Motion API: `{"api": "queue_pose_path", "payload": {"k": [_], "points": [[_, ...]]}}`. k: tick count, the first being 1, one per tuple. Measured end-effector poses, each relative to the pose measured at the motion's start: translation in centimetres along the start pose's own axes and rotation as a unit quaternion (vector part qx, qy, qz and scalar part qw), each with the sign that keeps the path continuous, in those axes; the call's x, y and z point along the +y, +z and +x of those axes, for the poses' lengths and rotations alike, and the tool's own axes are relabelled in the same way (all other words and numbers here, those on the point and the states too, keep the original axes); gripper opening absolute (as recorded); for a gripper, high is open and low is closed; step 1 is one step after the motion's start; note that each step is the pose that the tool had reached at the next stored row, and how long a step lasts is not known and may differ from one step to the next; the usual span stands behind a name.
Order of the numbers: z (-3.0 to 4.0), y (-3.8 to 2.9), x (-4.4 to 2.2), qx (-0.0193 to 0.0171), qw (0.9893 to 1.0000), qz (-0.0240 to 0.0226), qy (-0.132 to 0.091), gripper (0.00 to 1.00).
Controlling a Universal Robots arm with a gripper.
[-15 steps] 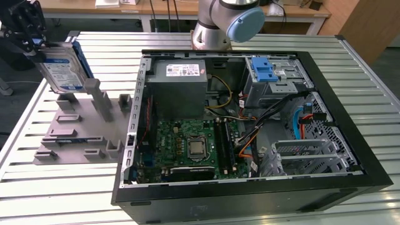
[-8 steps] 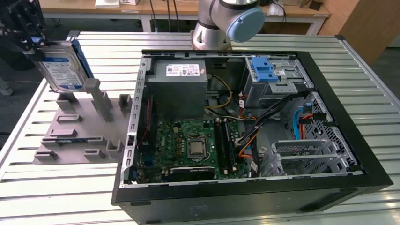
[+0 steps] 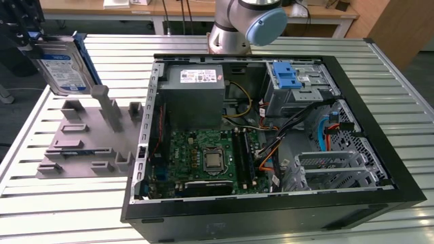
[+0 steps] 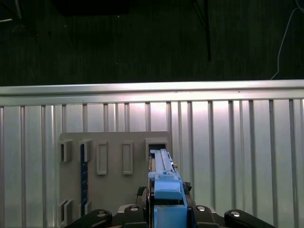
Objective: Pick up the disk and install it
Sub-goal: 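Pick up the disk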
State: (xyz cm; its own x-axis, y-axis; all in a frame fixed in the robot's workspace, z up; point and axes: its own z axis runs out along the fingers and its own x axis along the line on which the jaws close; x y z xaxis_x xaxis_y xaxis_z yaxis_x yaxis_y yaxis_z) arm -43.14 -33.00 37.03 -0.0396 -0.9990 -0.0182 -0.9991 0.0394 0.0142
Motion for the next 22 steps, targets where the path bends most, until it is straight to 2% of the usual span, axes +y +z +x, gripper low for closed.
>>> {"api": "queue_pose_path", "payload": {"k": [22], "points": [[-0.01, -0.77, 0.01, 0.0, 1.0, 0.0001, 0.0, 0.37]]}}
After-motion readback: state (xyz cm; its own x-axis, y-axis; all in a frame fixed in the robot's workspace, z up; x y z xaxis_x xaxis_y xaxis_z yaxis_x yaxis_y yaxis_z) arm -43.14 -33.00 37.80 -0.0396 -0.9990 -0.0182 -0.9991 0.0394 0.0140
